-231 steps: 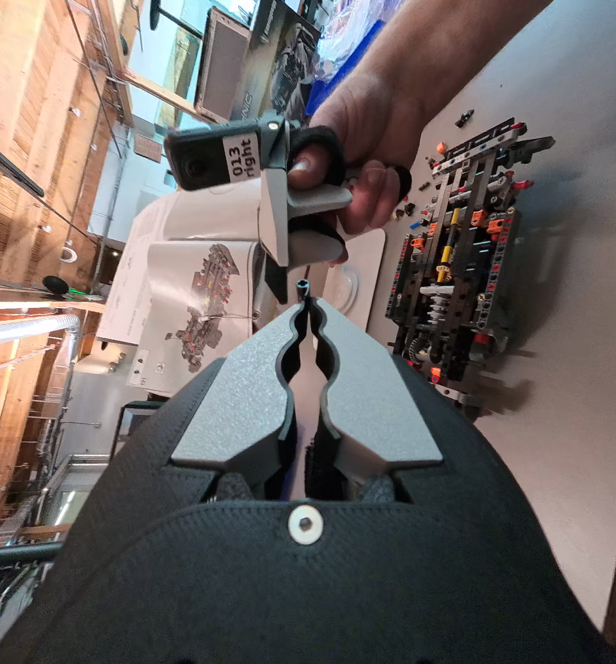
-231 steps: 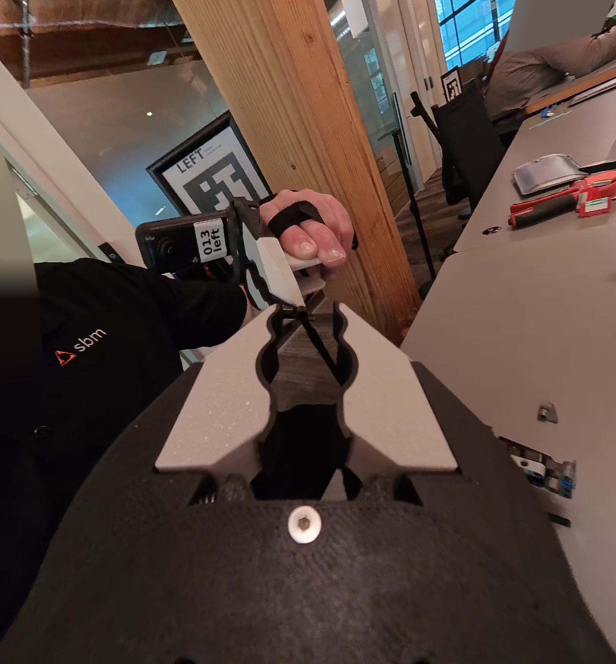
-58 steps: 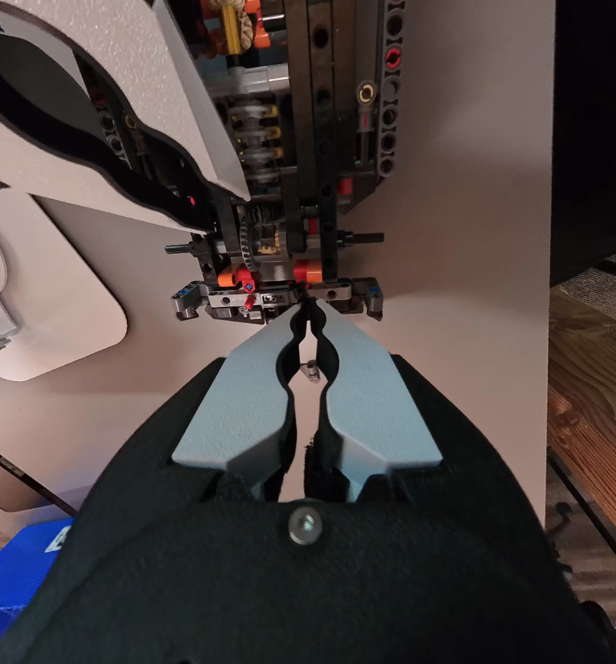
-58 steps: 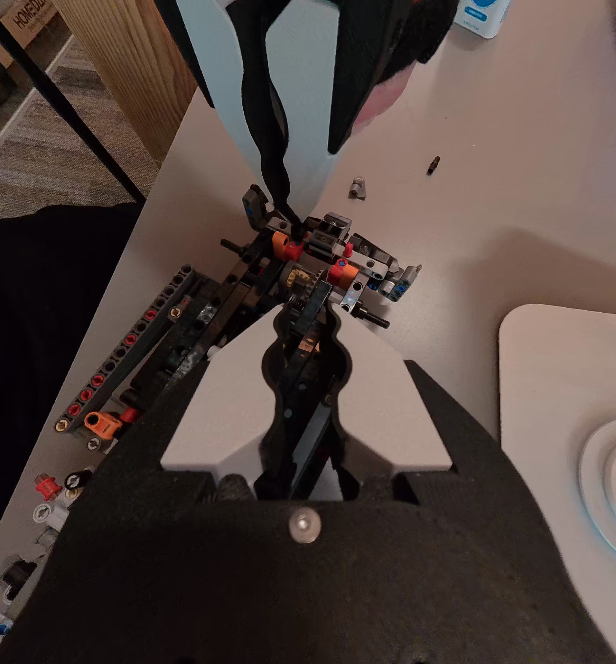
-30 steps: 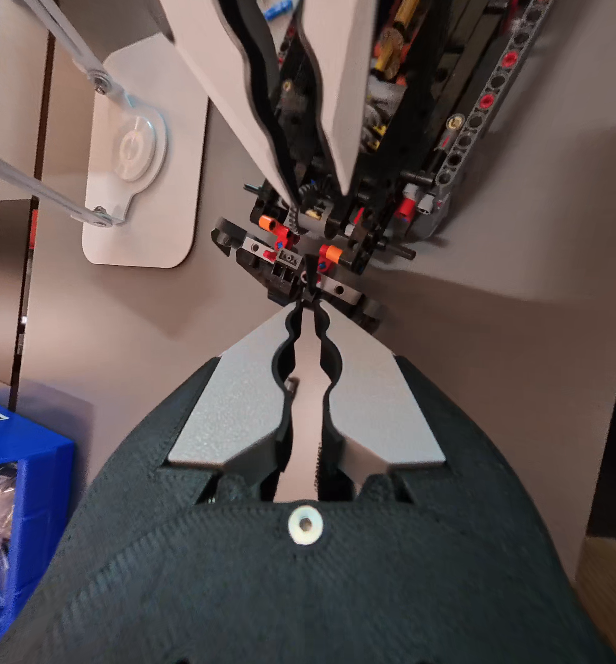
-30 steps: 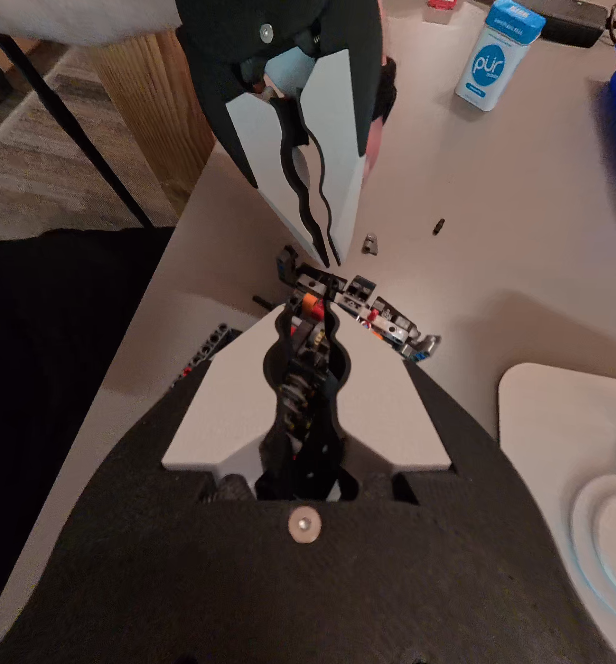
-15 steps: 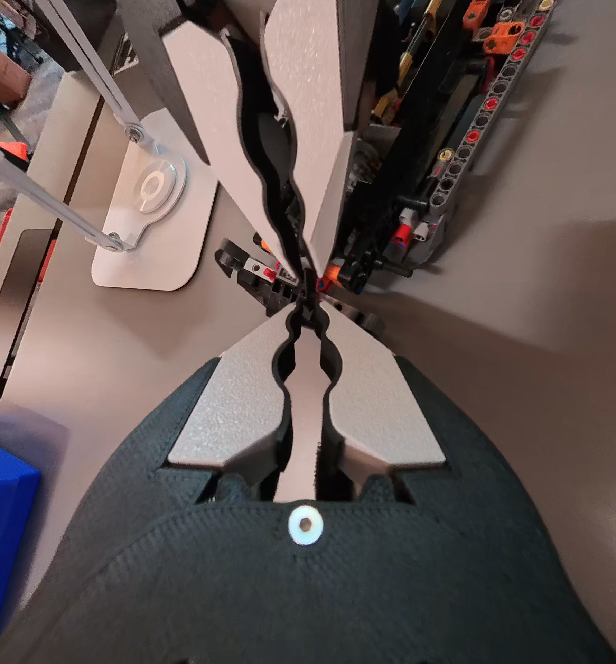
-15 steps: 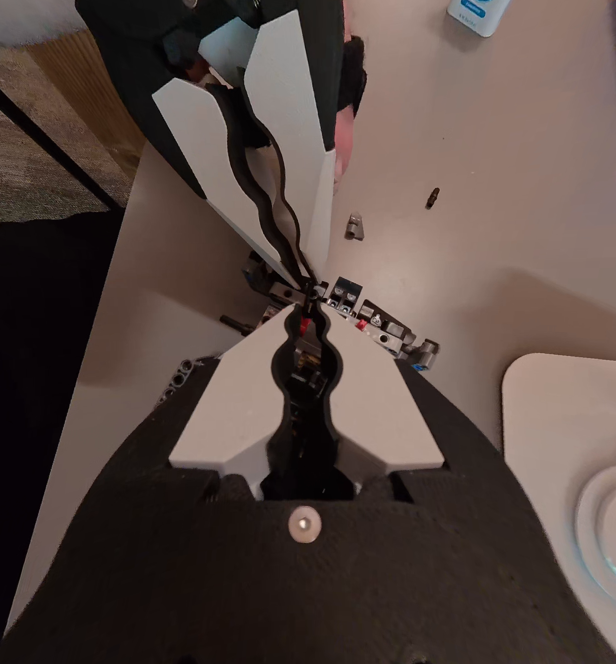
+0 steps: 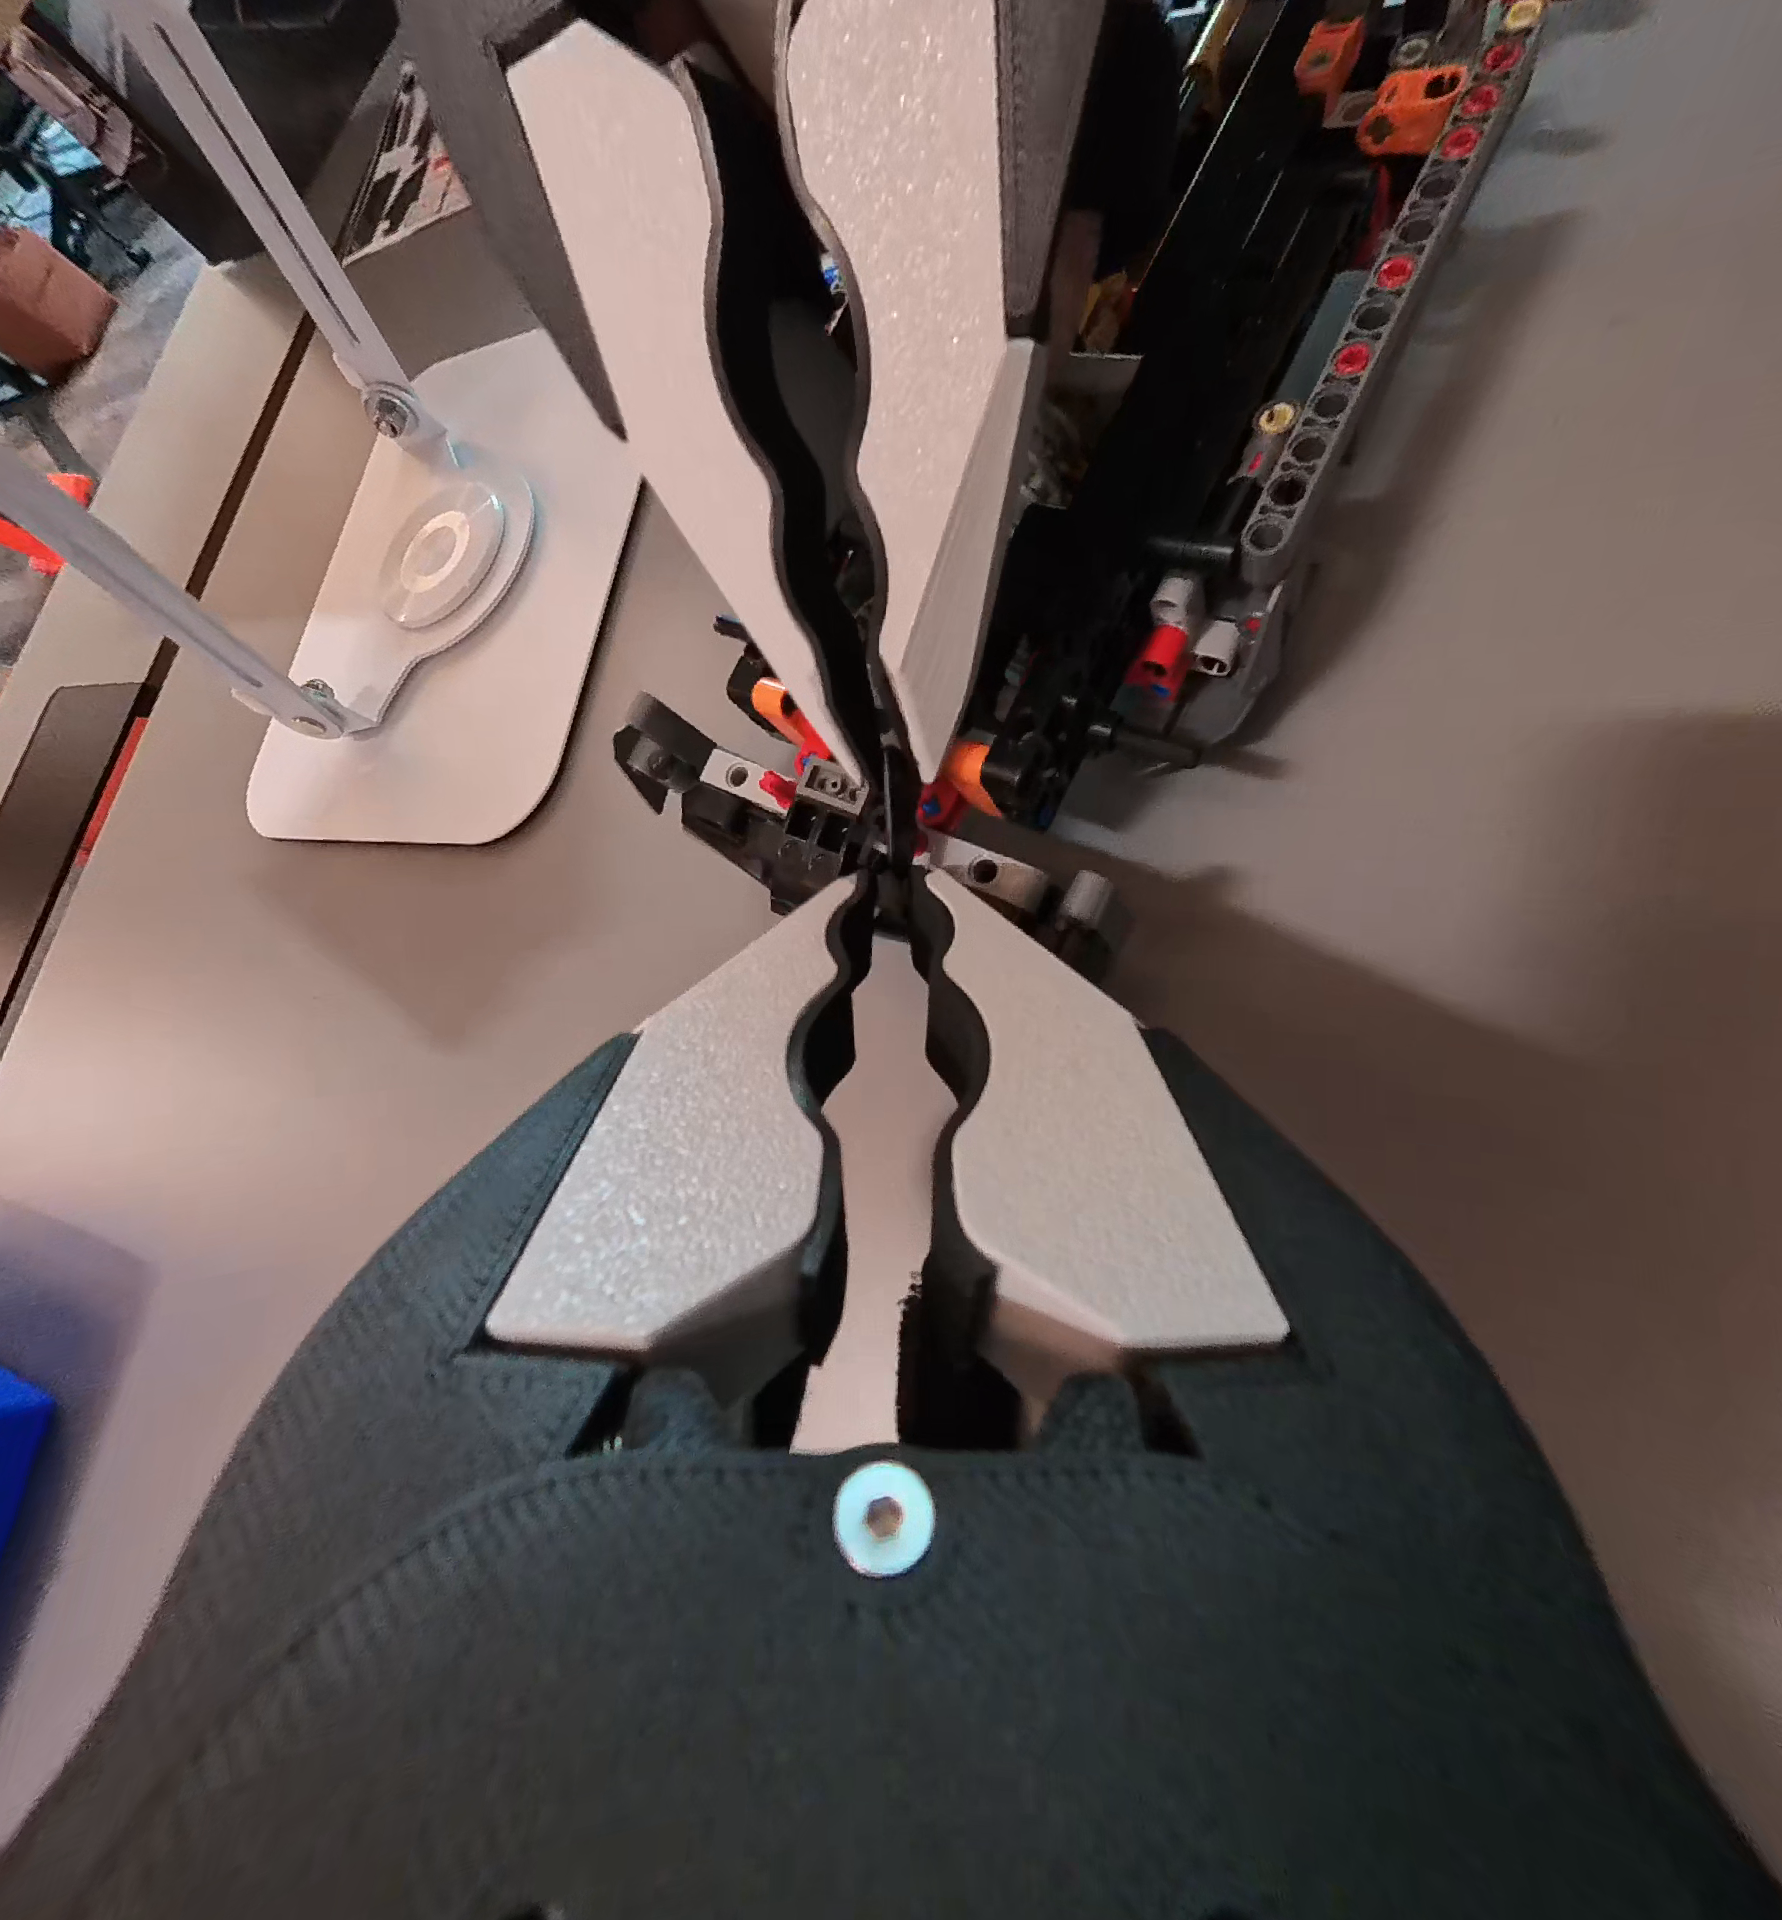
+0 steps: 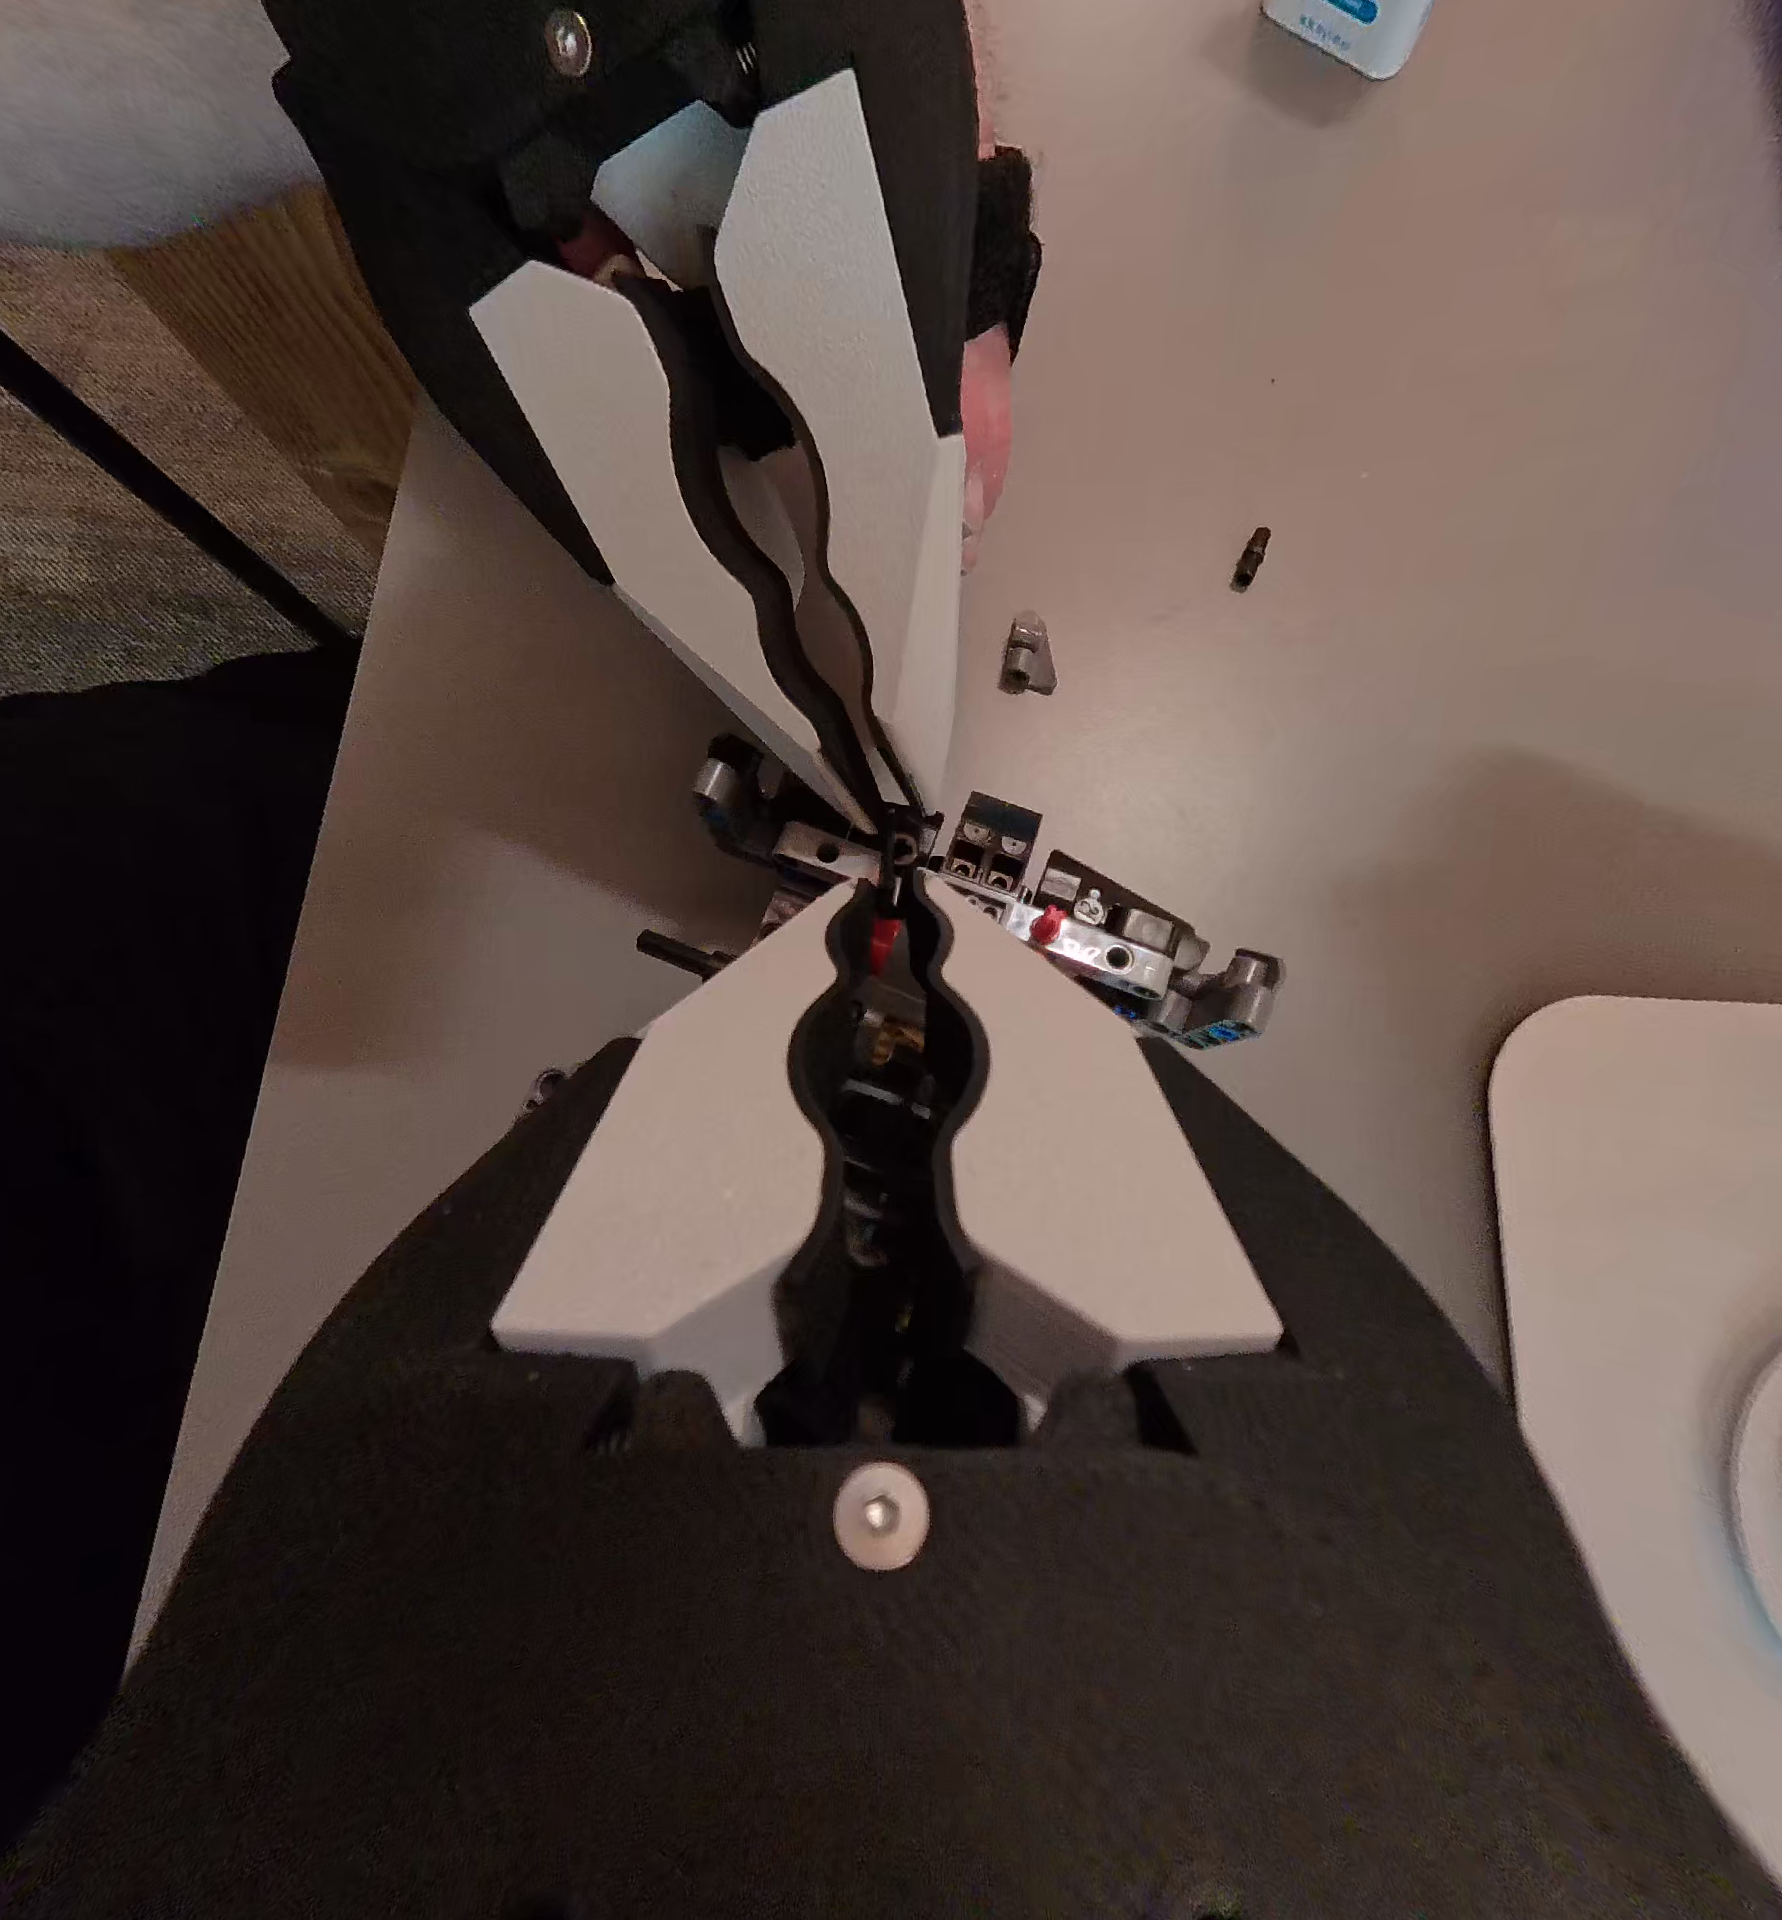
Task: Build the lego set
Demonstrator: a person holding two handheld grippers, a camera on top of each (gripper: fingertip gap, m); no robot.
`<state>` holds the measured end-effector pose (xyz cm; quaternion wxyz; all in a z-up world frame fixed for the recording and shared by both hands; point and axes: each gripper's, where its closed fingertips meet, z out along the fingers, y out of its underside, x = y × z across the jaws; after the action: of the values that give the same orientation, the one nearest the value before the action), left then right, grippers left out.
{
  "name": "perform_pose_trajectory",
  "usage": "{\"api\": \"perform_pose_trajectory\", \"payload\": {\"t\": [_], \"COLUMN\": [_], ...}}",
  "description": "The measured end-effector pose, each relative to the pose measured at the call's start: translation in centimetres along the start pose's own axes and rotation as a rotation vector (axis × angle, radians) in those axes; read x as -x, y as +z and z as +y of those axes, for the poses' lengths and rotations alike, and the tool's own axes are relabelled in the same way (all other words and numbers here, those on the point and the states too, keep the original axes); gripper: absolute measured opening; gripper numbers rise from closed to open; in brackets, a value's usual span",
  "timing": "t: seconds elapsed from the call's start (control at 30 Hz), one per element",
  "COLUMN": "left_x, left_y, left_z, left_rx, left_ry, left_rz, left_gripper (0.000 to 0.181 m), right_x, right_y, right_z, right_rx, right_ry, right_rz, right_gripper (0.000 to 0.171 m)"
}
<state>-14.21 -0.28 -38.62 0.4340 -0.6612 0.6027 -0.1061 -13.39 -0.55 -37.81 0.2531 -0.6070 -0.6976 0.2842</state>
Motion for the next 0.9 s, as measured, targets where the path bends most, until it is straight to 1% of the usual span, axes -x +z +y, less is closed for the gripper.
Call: {"api": "perform_pose_trajectory", "payload": {"t": [0.3,0.73,0.9], "left_x": [-0.06,0.02,-0.09], "left_y": [0.16,0.38,0.39], "left_z": [-0.01,-0.08,-0.24], "left_rx": [-0.034,-0.105,-0.123], "left_ry": [-0.032,-0.101,-0.124], "left_rz": [0.027,0.058,0.052], "left_gripper": [0.000,0.000,0.000], "right_x": [-0.15,-0.29,-0.23], "right_y": [0.04,-0.04,-0.17], "right_z": [0.02,-0.05,-0.04], "right_rx": [-0.002,-0.011,-0.012], "right_ry": [0.008,-0.007,0.009], "right_rz": [0.005,0.030,0.003], "right_gripper": [0.003,0.002,0.002]}}
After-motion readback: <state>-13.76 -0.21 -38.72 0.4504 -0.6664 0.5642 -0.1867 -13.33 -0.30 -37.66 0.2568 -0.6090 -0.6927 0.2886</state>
